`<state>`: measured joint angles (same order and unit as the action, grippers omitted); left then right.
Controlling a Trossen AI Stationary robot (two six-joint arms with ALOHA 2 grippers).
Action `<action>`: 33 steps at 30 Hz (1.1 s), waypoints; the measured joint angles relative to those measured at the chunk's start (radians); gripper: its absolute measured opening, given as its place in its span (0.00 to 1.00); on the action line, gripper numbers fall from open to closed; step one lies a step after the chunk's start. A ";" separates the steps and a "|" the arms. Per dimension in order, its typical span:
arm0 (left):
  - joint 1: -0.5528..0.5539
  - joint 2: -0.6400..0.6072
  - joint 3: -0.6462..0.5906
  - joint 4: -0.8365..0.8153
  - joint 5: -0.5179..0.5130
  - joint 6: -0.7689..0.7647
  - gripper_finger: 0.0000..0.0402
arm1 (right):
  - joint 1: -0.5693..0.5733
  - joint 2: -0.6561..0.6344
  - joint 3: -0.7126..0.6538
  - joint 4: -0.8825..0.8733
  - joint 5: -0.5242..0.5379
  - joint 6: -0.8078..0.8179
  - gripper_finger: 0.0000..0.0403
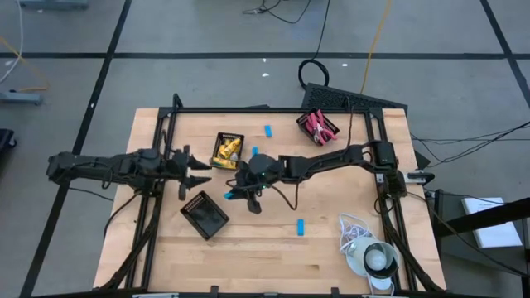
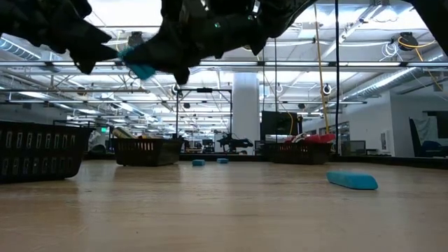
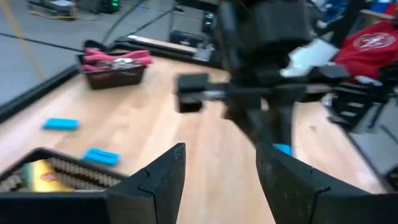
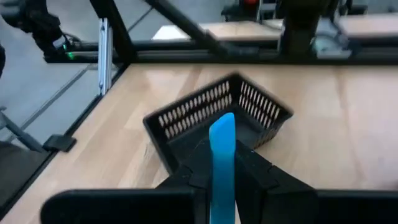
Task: Pick & Place School Supplies
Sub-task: Put the blue eraser into the bottom black bin
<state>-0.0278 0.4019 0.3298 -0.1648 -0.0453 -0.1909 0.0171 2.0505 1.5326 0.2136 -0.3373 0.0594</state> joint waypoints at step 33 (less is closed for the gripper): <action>-0.205 0.398 -0.050 0.517 -0.191 0.052 0.41 | -0.029 -0.015 0.002 0.095 0.048 -0.071 0.06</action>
<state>-0.2325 0.7998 0.2794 0.3519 -0.2360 -0.1393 -0.0120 2.0350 1.5341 0.3084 -0.2893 -0.0116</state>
